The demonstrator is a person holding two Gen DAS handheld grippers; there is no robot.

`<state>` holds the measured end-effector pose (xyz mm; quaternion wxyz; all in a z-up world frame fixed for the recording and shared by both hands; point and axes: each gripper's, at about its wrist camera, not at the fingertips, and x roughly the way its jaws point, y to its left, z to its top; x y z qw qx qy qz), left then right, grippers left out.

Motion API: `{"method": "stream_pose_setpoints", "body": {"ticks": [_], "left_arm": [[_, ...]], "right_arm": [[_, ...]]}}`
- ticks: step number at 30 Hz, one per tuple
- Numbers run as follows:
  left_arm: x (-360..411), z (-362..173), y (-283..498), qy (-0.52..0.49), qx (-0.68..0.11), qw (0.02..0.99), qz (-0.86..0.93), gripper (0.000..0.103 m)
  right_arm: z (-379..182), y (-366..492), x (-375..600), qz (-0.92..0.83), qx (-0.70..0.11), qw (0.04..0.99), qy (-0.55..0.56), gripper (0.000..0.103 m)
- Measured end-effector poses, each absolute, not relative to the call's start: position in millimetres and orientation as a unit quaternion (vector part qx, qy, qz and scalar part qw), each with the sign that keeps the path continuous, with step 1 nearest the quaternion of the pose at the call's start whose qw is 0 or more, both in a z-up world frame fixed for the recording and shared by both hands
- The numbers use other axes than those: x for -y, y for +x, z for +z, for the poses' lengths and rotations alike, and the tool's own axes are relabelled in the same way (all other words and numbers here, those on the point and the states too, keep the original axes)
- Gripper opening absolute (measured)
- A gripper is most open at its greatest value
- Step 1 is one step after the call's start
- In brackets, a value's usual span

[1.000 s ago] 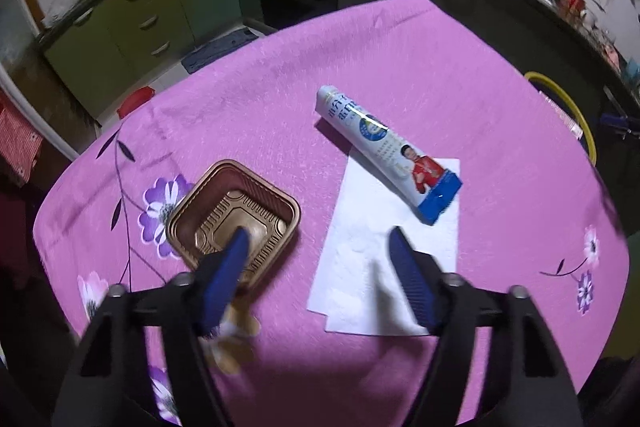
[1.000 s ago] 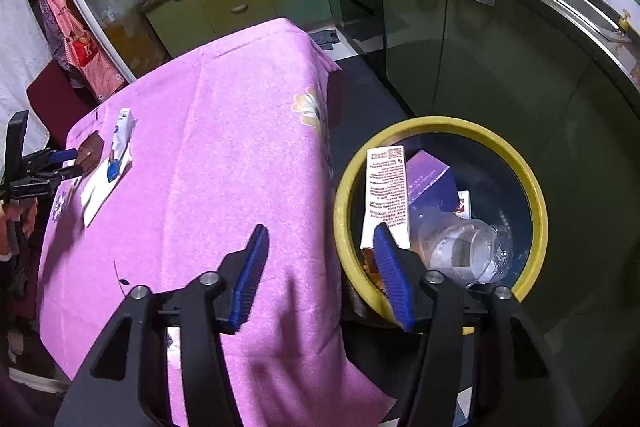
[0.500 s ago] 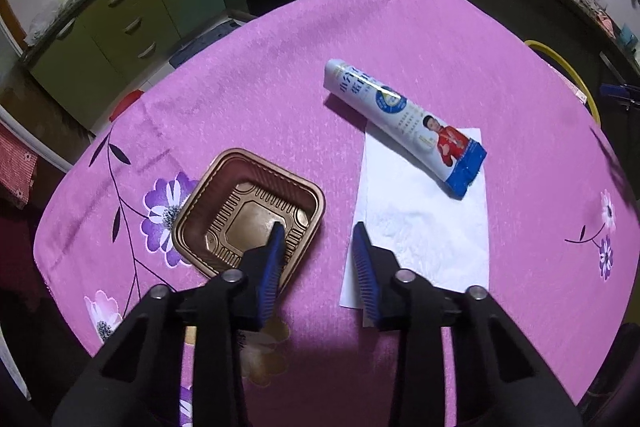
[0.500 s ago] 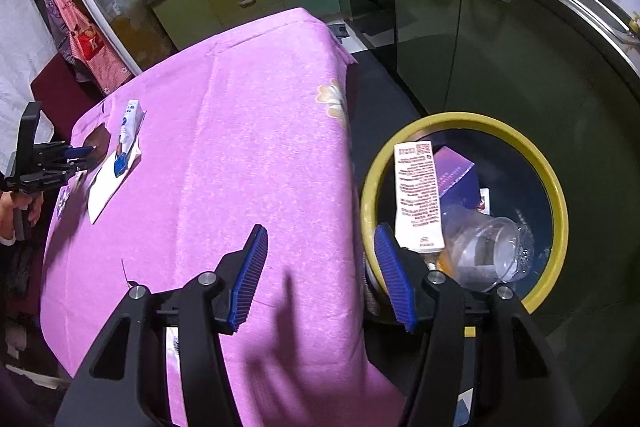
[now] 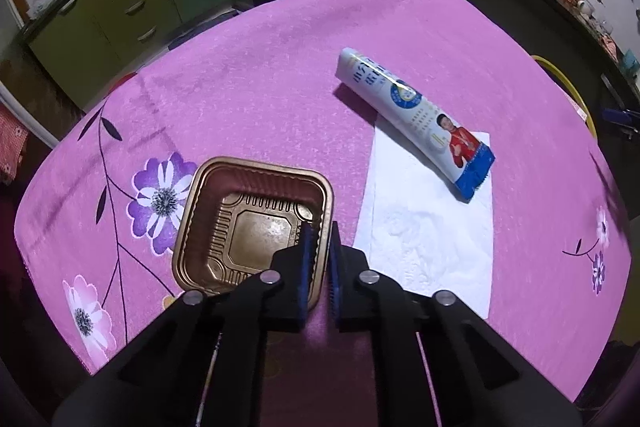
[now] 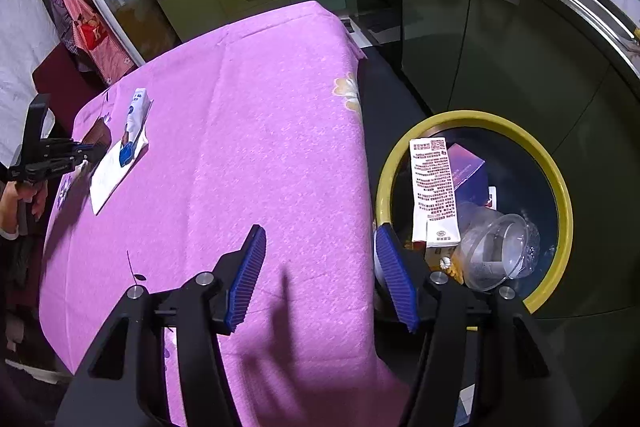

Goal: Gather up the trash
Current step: 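Grasp the brown plastic tray rim with the left gripper, then carry the brown tray over the bin and release it with the left gripper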

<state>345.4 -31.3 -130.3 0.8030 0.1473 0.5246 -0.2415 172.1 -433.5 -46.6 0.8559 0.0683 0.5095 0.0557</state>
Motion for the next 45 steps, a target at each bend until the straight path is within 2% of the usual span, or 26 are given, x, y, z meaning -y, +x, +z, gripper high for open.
{"method": "stream_pose_setpoints", "body": {"ticks": [15,23,29,34,40,45], "left_arm": [[43.5,-95.4,320.7,0.165,-0.494,0.818,-0.244,0.004],[89.9,-57.9,290.6,0.193,-0.465,0.816,-0.285,0.004],[172.1,-32.5,269.6,0.220,-0.440,0.793,-0.359,0.004],[271.7,-22.3,258.7,0.243,-0.415,0.763,-0.433,0.004],[401.3,-29.0,246.2,0.264,-0.404,0.715,-0.507,0.004],[474.7,-47.2,241.1,0.277,-0.403,0.689,-0.534,0.004]], "right_arm": [[-42.5,165.1,429.8,0.065,-0.503,0.859,0.071,0.057],[-33.3,145.9,449.5,0.049,-0.489,0.868,0.078,0.057],[-19.5,112.4,489.2,0.010,-0.467,0.880,0.092,0.057],[-16.0,78.2,532.9,-0.024,-0.454,0.883,0.115,0.057],[-24.7,38.0,578.8,-0.055,-0.448,0.879,0.151,0.057],[-36.7,11.9,608.8,-0.077,-0.448,0.873,0.177,0.057]]}}
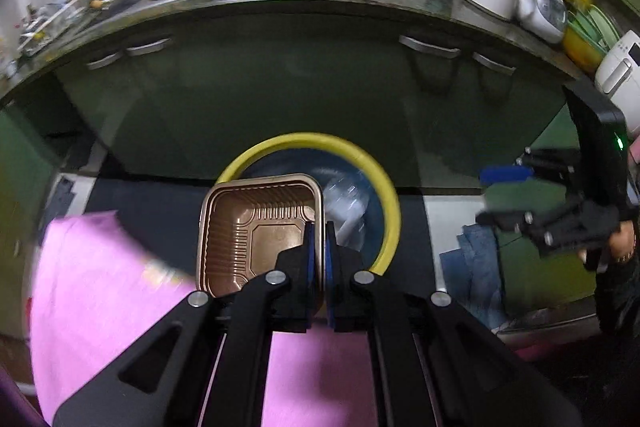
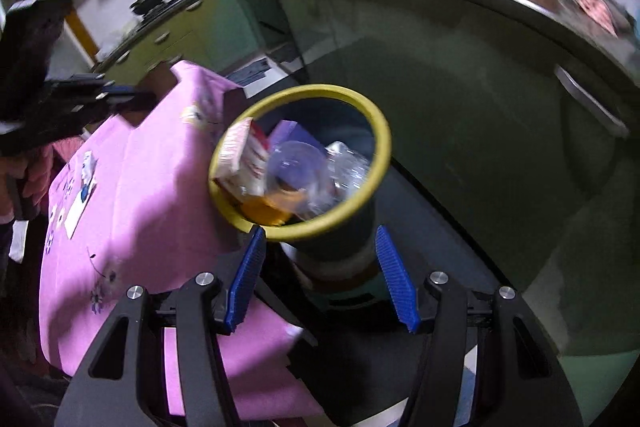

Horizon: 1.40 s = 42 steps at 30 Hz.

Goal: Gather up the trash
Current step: 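Carry the brown tray over the bin and release it with the left gripper, then grasp the white-blue tube with the right gripper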

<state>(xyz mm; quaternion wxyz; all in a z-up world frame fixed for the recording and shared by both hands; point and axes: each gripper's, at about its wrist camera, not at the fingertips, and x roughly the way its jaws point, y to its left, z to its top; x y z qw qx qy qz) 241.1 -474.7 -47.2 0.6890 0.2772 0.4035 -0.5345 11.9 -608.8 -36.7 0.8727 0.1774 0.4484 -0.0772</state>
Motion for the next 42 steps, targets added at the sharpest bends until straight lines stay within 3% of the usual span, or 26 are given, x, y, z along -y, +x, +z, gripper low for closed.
{"method": "stream_pose_setpoints", "body": {"ticks": [17,18,19,20,21,24,29,34,37,42], "left_arm": [[567.2,-117.4,269.7,0.310,-0.444,0.672,-0.505,0.006],[571.5,-122.2,271.8,0.312,-0.447,0.671,-0.502,0.017],[574.5,-126.9,273.9,0.315,-0.451,0.670,-0.499,0.038],[576.3,-129.3,274.9,0.316,-0.450,0.673,-0.495,0.046],[575.9,-128.1,274.9,0.315,-0.442,0.680,-0.494,0.050],[566.9,-115.9,272.4,0.300,-0.440,0.682,-0.501,0.050],[517.9,-69.9,255.3,0.269,-0.410,0.712,-0.503,0.057],[412.6,-32.0,226.3,0.207,-0.398,0.758,-0.474,0.064],[341.7,-26.7,206.3,0.172,-0.398,0.786,-0.441,0.073],[216.2,-41.2,180.2,0.112,-0.408,0.838,-0.343,0.076]], "right_arm": [[-66.9,-14.8,646.6,-0.096,-0.456,0.857,0.222,0.057],[-66.7,-15.8,645.7,-0.096,-0.457,0.856,0.221,0.057],[-67.1,-16.4,645.8,-0.097,-0.457,0.856,0.221,0.057],[-66.7,-17.6,646.3,-0.099,-0.458,0.855,0.222,0.057],[-66.0,-19.0,647.0,-0.101,-0.457,0.855,0.223,0.057],[-64.3,-20.7,647.4,-0.105,-0.456,0.855,0.224,0.059],[-59.7,-15.6,641.1,-0.100,-0.455,0.857,0.218,0.059],[-52.9,1.5,626.7,-0.081,-0.460,0.862,0.198,0.060],[-42.6,31.9,597.5,-0.044,-0.465,0.868,0.169,0.061],[-24.8,96.5,512.2,0.058,-0.466,0.877,0.104,0.064]]}}
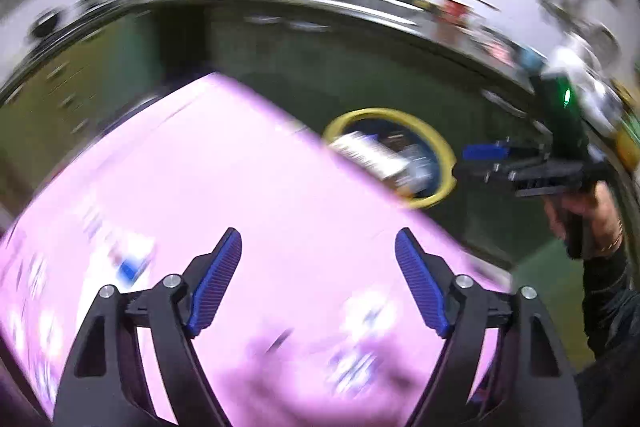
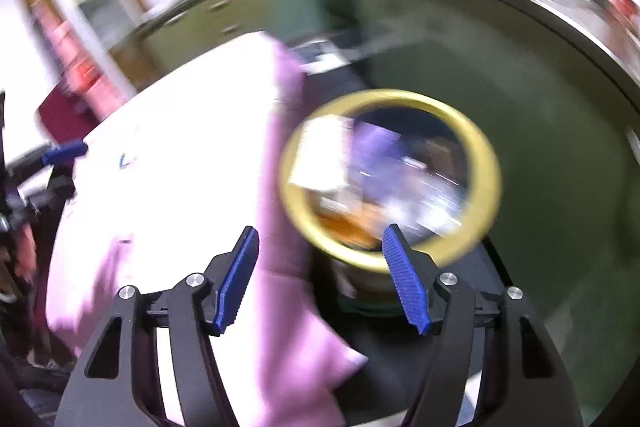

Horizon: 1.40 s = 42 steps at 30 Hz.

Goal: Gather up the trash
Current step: 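Grasp the white-blue tube with the right gripper, then carry the tube over the bin and release it with the right gripper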

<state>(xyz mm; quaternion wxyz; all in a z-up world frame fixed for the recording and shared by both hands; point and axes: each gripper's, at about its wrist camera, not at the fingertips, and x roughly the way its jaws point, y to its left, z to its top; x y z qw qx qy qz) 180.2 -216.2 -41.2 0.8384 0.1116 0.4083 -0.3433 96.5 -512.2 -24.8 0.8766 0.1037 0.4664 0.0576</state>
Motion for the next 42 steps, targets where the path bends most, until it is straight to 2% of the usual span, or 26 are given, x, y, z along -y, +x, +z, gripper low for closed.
{"method": "stream_pose_setpoints", "body": {"ticks": [7,11,13,18,27,29,32,42], "left_arm": [[71.6,-53.4,157.1,0.045,-0.421,0.885,-0.195,0.084],[33.6,-58.1,150.4,0.025,-0.419,0.894,-0.160,0.086],[27.9,-60.3,148.0,0.020,-0.421,0.892,-0.163,0.086],[27.0,-67.5,145.4,0.018,-0.421,0.889,-0.182,0.086],[24.1,-76.4,142.7,0.017,-0.421,0.885,-0.197,0.087],[22.7,-78.1,142.6,0.016,-0.423,0.884,-0.196,0.087],[21.5,-80.1,142.7,0.013,-0.427,0.883,-0.196,0.087],[35.0,-83.8,143.3,0.026,-0.435,0.875,-0.210,0.088]], "right_arm": [[-13.3,184.9,354.3,0.195,-0.471,0.860,0.015,0.064],[-14.1,227.6,268.0,0.235,-0.470,0.851,-0.022,0.064],[-20.8,248.6,231.9,0.241,-0.477,0.844,-0.040,0.056],[-51.0,309.9,181.9,0.231,-0.525,0.818,-0.039,0.043],[-83.9,346.0,159.5,0.202,-0.567,0.797,-0.056,0.040],[-84.7,346.5,157.4,0.198,-0.564,0.800,-0.059,0.026],[-78.4,341.5,155.9,0.195,-0.546,0.812,-0.066,0.019],[-19.2,292.4,213.9,0.226,-0.501,0.835,-0.010,0.017]]}}
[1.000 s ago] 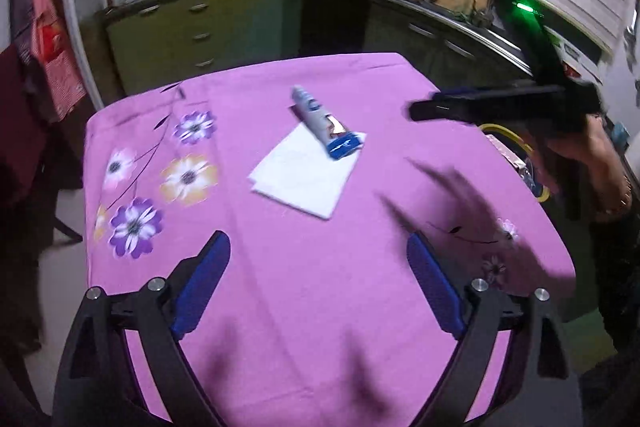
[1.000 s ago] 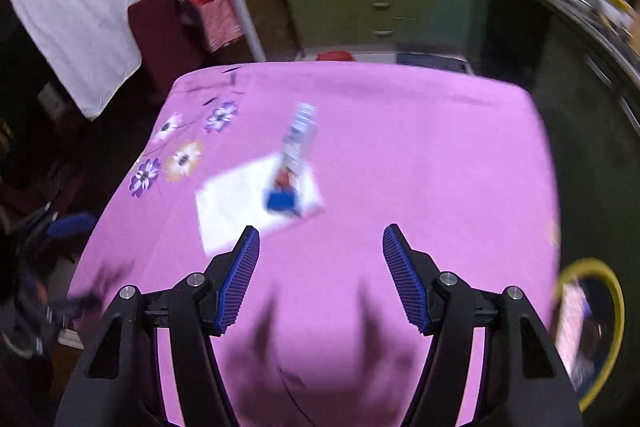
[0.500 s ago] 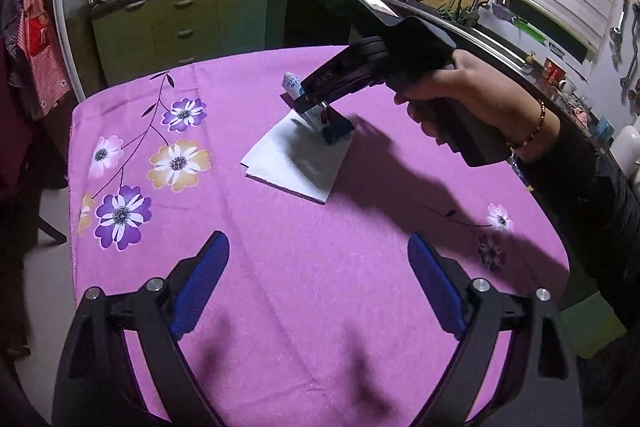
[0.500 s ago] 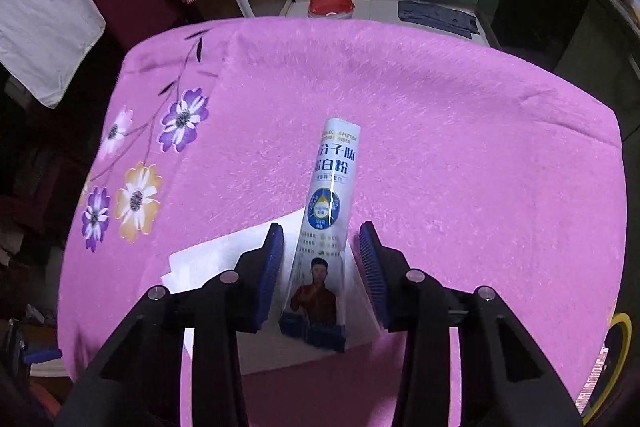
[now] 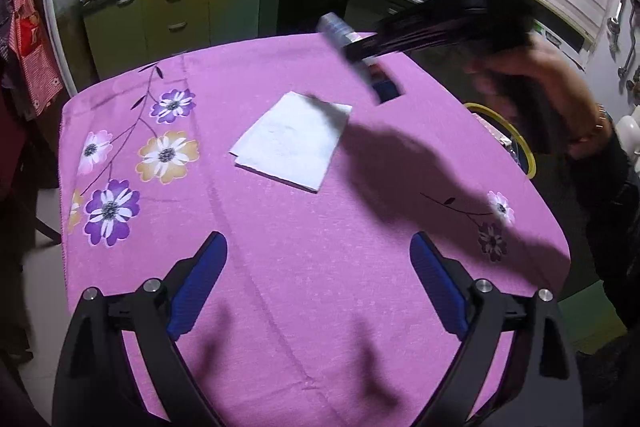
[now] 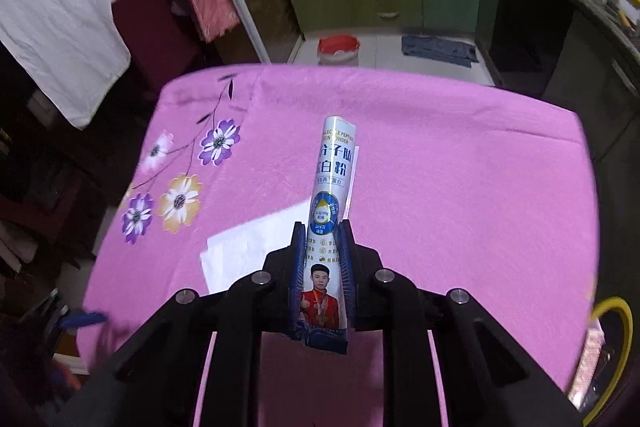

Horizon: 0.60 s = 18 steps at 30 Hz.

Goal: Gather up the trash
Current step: 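Carry the tube over the bin and release it with the right gripper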

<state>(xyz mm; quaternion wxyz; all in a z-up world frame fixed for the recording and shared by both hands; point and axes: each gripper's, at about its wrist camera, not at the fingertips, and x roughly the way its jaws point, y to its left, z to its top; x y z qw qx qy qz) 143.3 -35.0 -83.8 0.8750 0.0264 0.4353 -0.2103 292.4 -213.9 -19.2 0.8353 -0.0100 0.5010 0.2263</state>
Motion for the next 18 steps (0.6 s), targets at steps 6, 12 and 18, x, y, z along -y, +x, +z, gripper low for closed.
{"method": "stream_pose_setpoints", "body": {"ticks": [6,12,18], "left_arm": [[55.5,-88.0,144.4,0.039,-0.440,0.867,-0.230,0.089],[76.9,-89.2,147.4,0.048,-0.441,0.863,-0.242,0.089],[94.8,-88.6,145.4,0.070,-0.442,0.857,-0.253,0.089]], "right_arm": [[7.4,249.4,338.1,0.145,-0.494,0.857,0.029,0.018],[-3.3,228.9,487.3,0.015,-0.526,0.844,0.101,0.018],[-43.2,230.1,554.0,-0.058,-0.564,0.818,0.097,0.018]]}}
